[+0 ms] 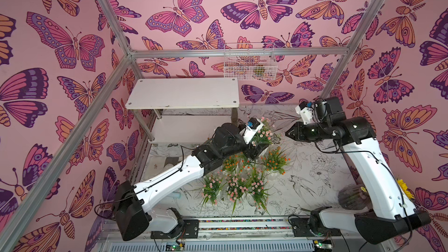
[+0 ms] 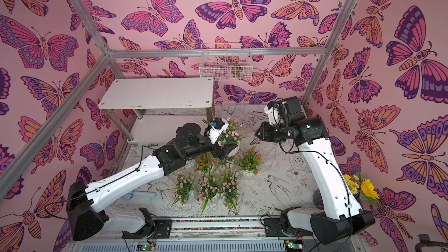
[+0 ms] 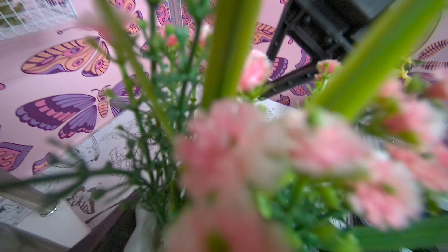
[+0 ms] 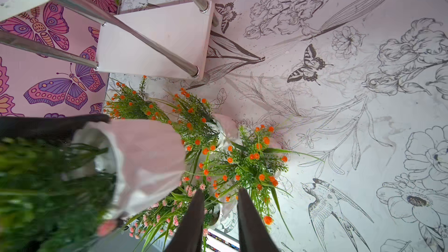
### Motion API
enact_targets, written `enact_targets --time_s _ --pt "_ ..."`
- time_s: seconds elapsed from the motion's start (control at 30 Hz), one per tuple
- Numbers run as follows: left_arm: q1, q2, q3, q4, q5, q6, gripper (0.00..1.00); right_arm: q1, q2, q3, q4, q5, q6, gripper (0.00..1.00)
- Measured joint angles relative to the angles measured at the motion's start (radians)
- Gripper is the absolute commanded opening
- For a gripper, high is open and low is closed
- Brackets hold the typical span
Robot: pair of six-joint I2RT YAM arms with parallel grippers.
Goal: Place the baby's breath potted plants on the rack by color
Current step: Place the baby's breath potted plant on the rack.
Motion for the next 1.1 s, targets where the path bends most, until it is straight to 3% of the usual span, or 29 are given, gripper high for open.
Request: enact_targets --time_s 0.3,0.63,1.1 --pt "0.055 0.005 0.160 -0.105 -0.019 0.018 0.54 -0.013 -0.022 -0.087 0.036 -0.028 0.003 0.27" --pt "0.121 0.112 0.356 -0.167 -0.023 0.018 0.54 -0.013 -0.022 -0.118 0.074 -0.053 0.009 0.27" --pt "0.222 0.191 0.525 -0.218 -0.023 0.018 0.54 -0.013 -0.043 -0.143 0.082 -0.061 0.010 0.27"
